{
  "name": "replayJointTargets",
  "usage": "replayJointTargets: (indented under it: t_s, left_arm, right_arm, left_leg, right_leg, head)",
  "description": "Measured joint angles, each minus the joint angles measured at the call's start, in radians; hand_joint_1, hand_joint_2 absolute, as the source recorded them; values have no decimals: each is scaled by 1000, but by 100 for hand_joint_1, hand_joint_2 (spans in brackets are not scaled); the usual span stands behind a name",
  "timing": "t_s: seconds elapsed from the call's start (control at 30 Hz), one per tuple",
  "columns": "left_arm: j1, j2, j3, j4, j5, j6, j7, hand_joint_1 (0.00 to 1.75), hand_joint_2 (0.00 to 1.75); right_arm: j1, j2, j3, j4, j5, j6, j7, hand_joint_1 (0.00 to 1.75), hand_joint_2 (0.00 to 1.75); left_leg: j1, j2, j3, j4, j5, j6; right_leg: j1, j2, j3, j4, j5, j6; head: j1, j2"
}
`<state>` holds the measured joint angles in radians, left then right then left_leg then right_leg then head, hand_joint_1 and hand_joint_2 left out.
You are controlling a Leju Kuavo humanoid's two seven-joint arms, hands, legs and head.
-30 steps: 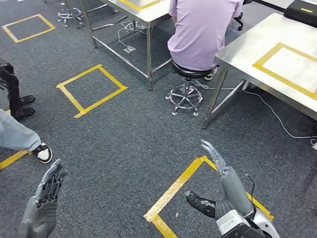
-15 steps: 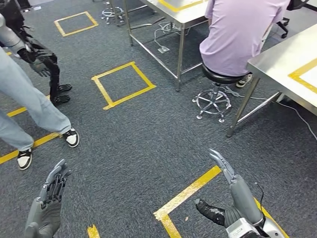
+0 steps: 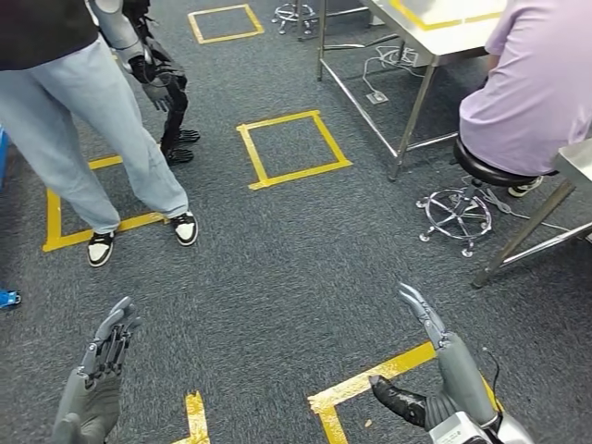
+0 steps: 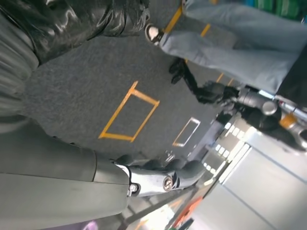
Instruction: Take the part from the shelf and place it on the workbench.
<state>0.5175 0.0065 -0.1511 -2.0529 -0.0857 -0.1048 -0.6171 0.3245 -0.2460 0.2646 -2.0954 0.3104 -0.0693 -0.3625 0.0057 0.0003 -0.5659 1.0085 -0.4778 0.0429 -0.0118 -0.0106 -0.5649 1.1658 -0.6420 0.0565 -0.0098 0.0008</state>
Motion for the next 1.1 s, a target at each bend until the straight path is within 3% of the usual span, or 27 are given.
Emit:
replayJointTargets:
  t_s: [0.03,0.07,0.1,0.17,0.23,0.3,0.37,0.43,0.5,0.57,0.6,0.63,0.7,0.77,0.8,0.87,0.93,0.97,1.03,1.07,1.1]
  left_arm:
    - [0,2,-4,1,0,3,0,0,0]
    - [0,4,-7,1,2,7,0,0,0]
    - [1,6,-9,2,4,11,0,0,0]
    - [1,10,-13,3,8,19,1,0,0]
    - [1,15,-17,3,12,25,1,0,0]
    - [2,18,-20,3,15,29,2,0,0]
    - [6,22,-22,3,25,32,3,0,0]
    - [11,27,-19,3,37,34,4,0,0]
    - [14,30,-14,2,46,33,6,0,0]
    - [17,33,-11,2,50,33,10,0,0]
    - [19,34,-10,2,51,33,11,0,0]
    - [21,35,-8,2,52,33,13,0,0]
    - [23,37,-7,2,52,33,14,0,0]
    - [23,37,-6,2,53,33,15,0,0]
    - [24,36,-6,2,53,33,15,0,0]
    - [29,36,-3,0,55,31,15,0,0]
    - [35,29,4,-6,60,21,18,0,0]
    - [36,22,10,-10,63,11,20,0,0]
    - [38,6,26,-15,64,-16,23,0,0]
    - [40,-3,37,-16,65,-33,24,0,0]
    - [42,-11,50,-16,65,-50,24,0,0]
  right_arm:
    - [4,0,0,0,-2,1,0,0,175]
    - [8,0,0,0,-3,1,0,0,175]
    - [11,0,0,1,-4,2,0,0,175]
    - [13,0,0,1,-5,2,0,0,175]
    - [15,0,0,0,-6,2,0,0,175]
    - [17,0,0,-2,-6,3,1,0,175]
    - [15,0,0,-3,-3,7,7,0,175]
    - [7,0,5,-3,1,13,17,0,175]
    - [3,0,11,-2,5,17,25,0,175]
    - [2,0,15,0,6,18,29,0,175]
    - [-1,0,16,1,6,19,30,0,175]
    - [-3,0,18,2,6,19,31,0,175]
    - [-7,0,21,3,6,19,32,0,175]
    - [-10,0,21,3,6,19,32,0,175]
    - [-12,0,22,3,7,19,32,0,175]
    - [-18,1,25,4,7,19,33,0,175]
    - [-26,1,30,6,7,19,35,0,175]
    - [-29,1,33,8,9,19,37,0,175]
    - [-36,1,43,14,14,20,45,0,175]
    - [-41,1,50,17,16,21,49,0,175]
    - [-47,1,57,21,18,20,52,0,175]
  left_leg:
    - [-1,-13,-2,1,1,1]
    - [-1,-26,-2,1,1,2]
    - [-2,-39,-2,2,1,2]
    - [-2,-67,0,4,2,1]
    - [-1,-92,-4,8,3,-6]
    - [3,-116,-15,8,10,-20]
    - [8,-130,-23,7,15,-35]
    - [5,-88,-42,46,-11,-44]
    - [4,-30,-95,163,-78,-52]
    - [8,-14,-146,277,-125,-60]
    - [10,-11,-147,287,-120,-63]
    - [13,-6,-127,255,-97,-66]
    - [14,27,-51,119,-39,-69]
    - [12,54,-2,25,-15,-59]
    - [8,56,2,14,-18,-50]
    - [6,34,-1,12,-15,-32]
    - [6,16,-2,8,-10,-19]
    - [7,7,-1,7,-8,-14]
    - [1,-15,-3,7,-8,-8]
    - [-3,-27,-3,7,-9,-5]
    - [-7,-41,-2,7,-10,-3]
  right_leg:
    - [0,8,-32,62,-20,0]
    - [1,9,-55,99,-23,-1]
    - [1,10,-61,99,-6,-2]
    - [0,28,-22,-9,73,-8]
    - [-3,76,28,-128,120,-15]
    - [-3,99,47,-166,120,-21]
    - [-2,75,54,-176,126,-30]
    - [-5,46,60,-189,134,-41]
    - [-5,13,62,-193,136,-46]
    - [-4,-21,61,-193,135,-48]
    - [-4,-37,61,-193,134,-47]
    - [-5,-52,62,-192,132,-45]
    - [-5,-78,65,-188,125,-35]
    - [-2,-98,64,-181,115,-21]
    - [0,-106,66,-180,111,-14]
    - [-3,-113,75,-184,108,-1]
    - [-8,-72,66,-158,83,8]
    - [-9,-41,43,-113,55,10]
    - [-6,-2,-26,29,-7,4]
    - [-3,4,-59,89,-22,-1]
    - [0,7,-80,116,-17,-8]
  head:
    - [2,0]
    - [2,0]
    - [2,0]
    - [2,0]
    - [2,0]
    - [1,0]
    - [0,0]
    - [-4,0]
    - [-8,0]
    - [-10,0]
    - [-9,0]
    - [-10,0]
    - [-10,0]
    - [-8,0]
    - [-6,0]
    - [-4,0]
    - [-3,0]
    - [-1,0]
    - [2,0]
    - [3,0]
    - [3,0]
